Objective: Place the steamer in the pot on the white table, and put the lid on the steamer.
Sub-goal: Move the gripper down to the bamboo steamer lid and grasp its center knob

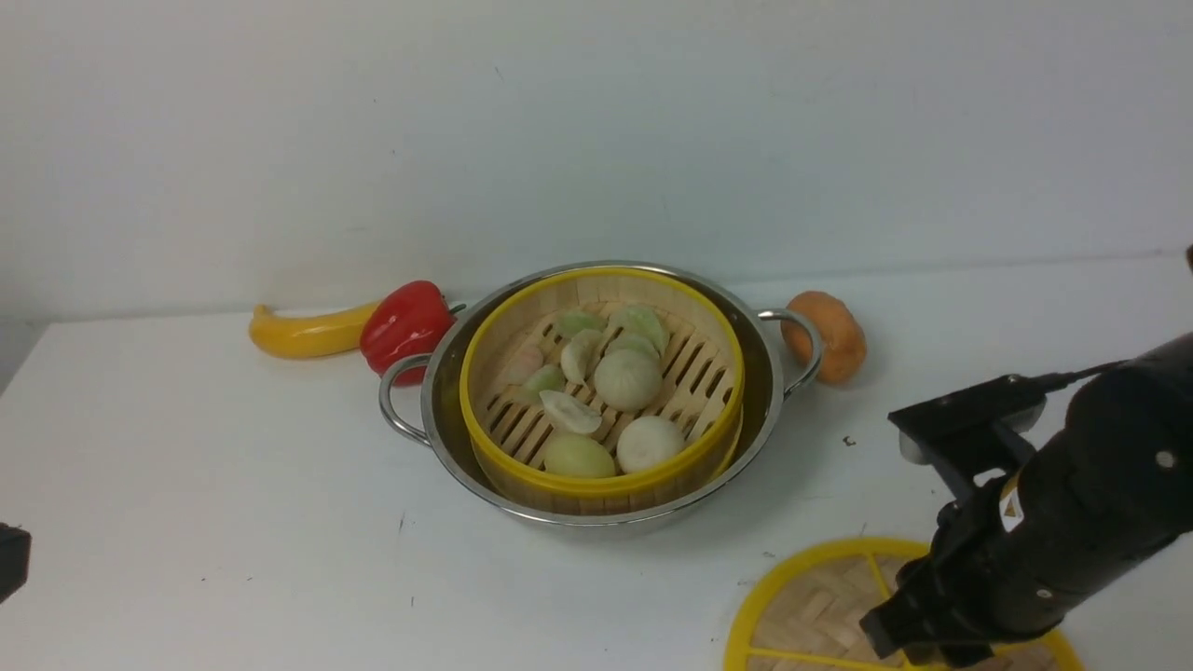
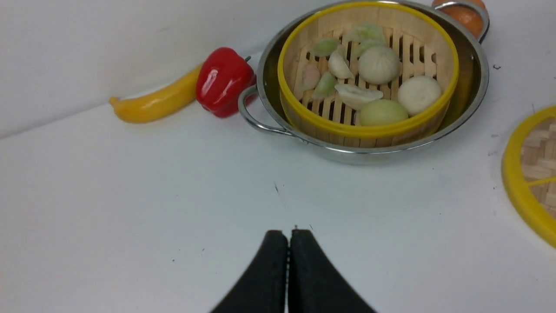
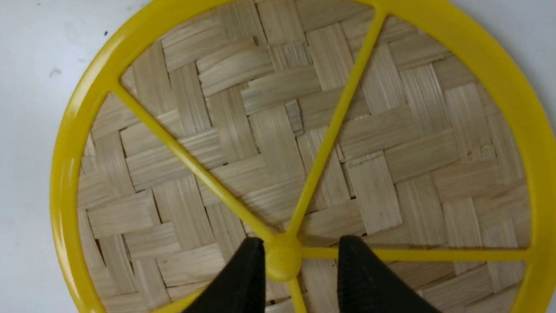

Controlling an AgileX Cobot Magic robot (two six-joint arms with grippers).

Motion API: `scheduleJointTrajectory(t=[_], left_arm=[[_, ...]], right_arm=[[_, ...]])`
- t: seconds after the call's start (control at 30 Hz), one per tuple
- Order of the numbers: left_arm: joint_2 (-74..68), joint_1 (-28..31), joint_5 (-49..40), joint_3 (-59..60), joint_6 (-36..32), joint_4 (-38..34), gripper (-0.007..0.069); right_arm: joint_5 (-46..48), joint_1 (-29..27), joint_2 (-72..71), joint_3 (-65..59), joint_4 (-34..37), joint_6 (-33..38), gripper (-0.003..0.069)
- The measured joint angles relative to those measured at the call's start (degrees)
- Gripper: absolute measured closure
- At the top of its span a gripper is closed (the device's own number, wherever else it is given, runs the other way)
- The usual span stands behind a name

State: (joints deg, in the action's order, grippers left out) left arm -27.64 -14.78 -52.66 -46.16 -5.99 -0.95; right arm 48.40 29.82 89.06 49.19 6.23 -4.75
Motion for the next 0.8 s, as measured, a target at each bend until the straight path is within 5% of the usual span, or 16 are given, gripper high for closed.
scheduleJointTrajectory(t=[0.3,0.47,0.8], left_arm=[[0.0,0.0,1.5,0.2,0.1,-0.1,0.0624],[0.0,0.0,1.8,0.2,0.1,-0.1,0.0624],[0.0,0.0,2.8,0.4,0.2,-0.1,0.0624]], right_arm=[[-0.7,0.0,4.9,0.0,2.2,0.6,0.0414],[0.2,0.1,5.3,0.7,2.9,1.2,0.0510],[21.0,0.1,1.1,19.6,-0.2,1.2,0.0517]])
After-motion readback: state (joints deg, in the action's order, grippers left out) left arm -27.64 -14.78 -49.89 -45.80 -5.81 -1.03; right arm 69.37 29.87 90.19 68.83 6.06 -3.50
